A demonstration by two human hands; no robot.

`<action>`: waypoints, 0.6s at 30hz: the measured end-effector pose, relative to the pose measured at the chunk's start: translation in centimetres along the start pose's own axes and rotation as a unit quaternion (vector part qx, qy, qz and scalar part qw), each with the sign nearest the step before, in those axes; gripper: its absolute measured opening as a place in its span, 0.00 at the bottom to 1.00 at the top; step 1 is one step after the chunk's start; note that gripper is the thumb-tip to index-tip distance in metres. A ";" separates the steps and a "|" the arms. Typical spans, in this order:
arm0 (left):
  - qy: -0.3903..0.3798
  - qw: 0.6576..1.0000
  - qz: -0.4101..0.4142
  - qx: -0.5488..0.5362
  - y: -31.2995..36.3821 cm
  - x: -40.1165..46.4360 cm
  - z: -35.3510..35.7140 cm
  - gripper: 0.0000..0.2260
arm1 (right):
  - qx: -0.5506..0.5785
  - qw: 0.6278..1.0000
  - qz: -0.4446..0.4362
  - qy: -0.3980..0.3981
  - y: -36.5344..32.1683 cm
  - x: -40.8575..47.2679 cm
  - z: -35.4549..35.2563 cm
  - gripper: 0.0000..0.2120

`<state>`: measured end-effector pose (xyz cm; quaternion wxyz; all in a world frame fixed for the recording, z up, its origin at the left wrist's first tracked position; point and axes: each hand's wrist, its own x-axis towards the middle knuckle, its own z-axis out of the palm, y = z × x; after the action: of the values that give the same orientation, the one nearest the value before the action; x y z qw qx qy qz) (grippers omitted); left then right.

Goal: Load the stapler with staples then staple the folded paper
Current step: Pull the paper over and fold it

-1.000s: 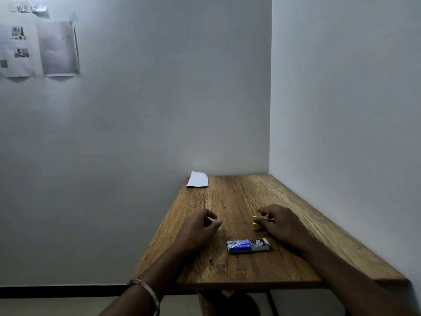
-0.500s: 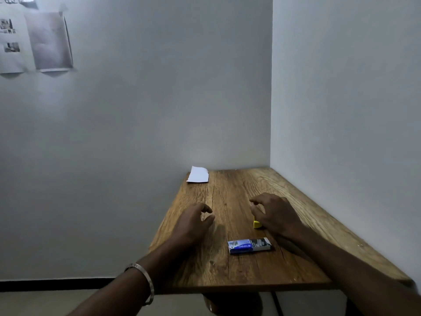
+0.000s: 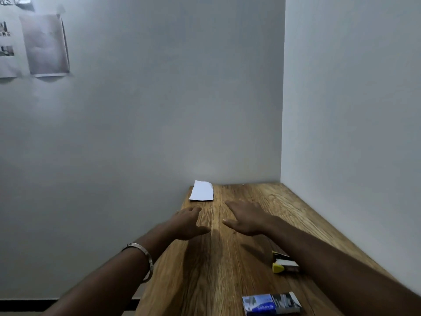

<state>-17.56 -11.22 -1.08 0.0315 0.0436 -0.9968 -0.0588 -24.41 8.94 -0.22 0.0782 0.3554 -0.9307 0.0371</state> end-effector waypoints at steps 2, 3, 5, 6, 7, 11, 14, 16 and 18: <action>0.005 1.000 -0.009 0.002 -0.8 1.4 -0.1 0.39 | -0.006 1.000 -0.001 -0.010 -0.3 1.8 0.4 0.34; 0.009 1.000 -0.011 0.002 -1.2 2.1 -0.2 0.39 | -0.010 1.000 -0.003 -0.013 -0.3 2.7 0.6 0.34; 0.014 1.000 -0.008 -0.003 -2.0 3.5 -0.2 0.39 | -0.018 1.000 -0.006 -0.015 -0.2 4.5 1.2 0.34; 0.015 1.000 -0.007 -0.003 -2.3 4.0 -0.1 0.39 | -0.017 1.000 -0.005 -0.016 -0.1 5.3 1.4 0.34; 0.014 1.000 -0.008 -0.002 -2.7 4.7 0.0 0.39 | -0.015 1.000 -0.005 -0.020 -0.1 6.3 1.8 0.34; 0.012 1.000 -0.015 0.012 -4.3 7.6 0.7 0.39 | -0.014 0.999 -0.002 -0.030 0.3 10.1 3.3 0.34; 0.011 0.999 -0.030 0.021 -5.6 10.3 1.7 0.40 | -0.003 0.999 -0.002 -0.037 0.6 12.9 4.6 0.34; 0.012 0.999 -0.040 0.028 -6.4 11.8 2.3 0.41 | 0.003 0.999 -0.005 -0.041 0.8 14.2 5.3 0.34; 0.012 0.998 -0.044 0.032 -7.3 13.7 3.2 0.41 | 0.014 0.999 -0.007 -0.043 1.1 15.7 6.4 0.34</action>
<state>-30.83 -19.32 -4.31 0.0390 0.0893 -0.9949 -0.0277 -37.42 -1.34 -3.88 0.0331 0.3642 -0.9301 0.0340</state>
